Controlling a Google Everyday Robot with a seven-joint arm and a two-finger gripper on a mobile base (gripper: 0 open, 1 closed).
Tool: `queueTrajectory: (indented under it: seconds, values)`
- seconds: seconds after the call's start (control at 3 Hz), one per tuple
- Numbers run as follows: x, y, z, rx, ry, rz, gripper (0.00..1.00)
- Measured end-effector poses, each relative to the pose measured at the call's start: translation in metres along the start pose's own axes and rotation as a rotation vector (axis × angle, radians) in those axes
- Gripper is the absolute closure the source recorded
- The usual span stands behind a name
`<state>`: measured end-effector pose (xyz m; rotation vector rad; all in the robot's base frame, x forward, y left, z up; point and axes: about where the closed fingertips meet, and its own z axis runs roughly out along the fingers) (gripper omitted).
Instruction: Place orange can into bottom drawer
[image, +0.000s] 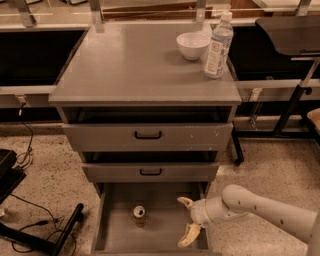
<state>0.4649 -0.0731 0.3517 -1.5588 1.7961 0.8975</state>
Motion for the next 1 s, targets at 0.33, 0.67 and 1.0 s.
queueTrajectory:
  seconds: [0.33, 0.67, 1.0]
  values:
    - [-0.027, 0.017, -0.033, 0.077, 0.119, 0.041, 0.0]
    - [-0.079, 0.062, -0.055, 0.126, 0.238, 0.058, 0.0]
    - [-0.116, 0.103, -0.047, 0.109, 0.343, 0.019, 0.0]
